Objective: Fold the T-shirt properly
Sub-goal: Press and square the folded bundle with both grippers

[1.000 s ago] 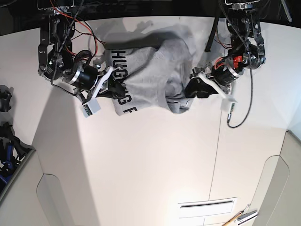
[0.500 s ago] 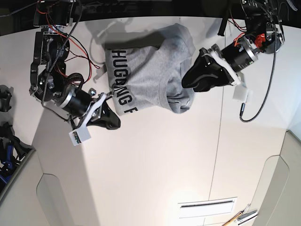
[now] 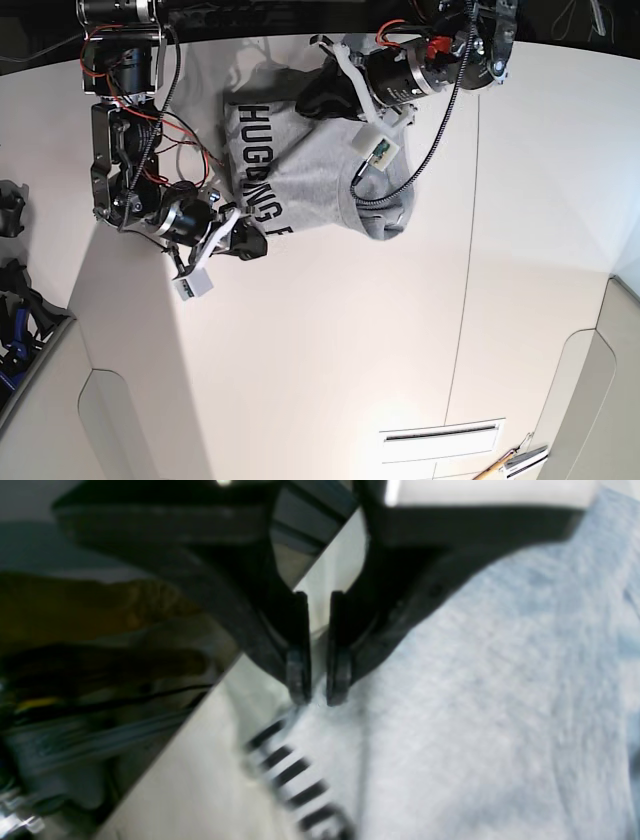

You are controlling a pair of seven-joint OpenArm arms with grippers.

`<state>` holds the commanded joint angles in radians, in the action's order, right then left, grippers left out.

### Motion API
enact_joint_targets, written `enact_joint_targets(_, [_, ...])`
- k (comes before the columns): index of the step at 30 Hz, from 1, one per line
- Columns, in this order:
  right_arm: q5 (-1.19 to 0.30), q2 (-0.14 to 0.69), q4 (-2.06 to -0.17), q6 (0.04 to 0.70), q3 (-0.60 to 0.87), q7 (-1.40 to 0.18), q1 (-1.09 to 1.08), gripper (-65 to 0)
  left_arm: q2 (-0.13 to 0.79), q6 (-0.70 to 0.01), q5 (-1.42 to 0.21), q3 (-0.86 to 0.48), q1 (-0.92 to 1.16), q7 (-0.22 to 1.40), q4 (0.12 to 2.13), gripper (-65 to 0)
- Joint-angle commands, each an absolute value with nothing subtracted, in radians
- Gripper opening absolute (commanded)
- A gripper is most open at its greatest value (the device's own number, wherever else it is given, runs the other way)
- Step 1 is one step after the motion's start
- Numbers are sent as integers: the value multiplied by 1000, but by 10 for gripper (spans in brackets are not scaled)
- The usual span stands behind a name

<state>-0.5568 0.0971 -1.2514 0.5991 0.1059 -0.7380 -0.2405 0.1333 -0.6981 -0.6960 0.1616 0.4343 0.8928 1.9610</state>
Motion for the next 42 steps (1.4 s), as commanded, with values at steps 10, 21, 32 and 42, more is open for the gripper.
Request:
enact_joint_targets(10, [-622,100,-1253,603,106,-817,-213,-650,134,-698,-581,65,325,878,1821,-586])
enact_joint_targets(21, [-818,88,-1284,611,106,-873,-51,-650,133,-698,-472,-45,123,786,1666,-586])
enact_joint_targets(32, [-877,41,-1317,618,106,-921,12,-650,135,-673,-479,-46,51,789,1606,-586])
enact_joint_targets(42, [-842,111,-1524,616,109,-978,25,-650,202,-673,-542,-57,118,835,1821,-586])
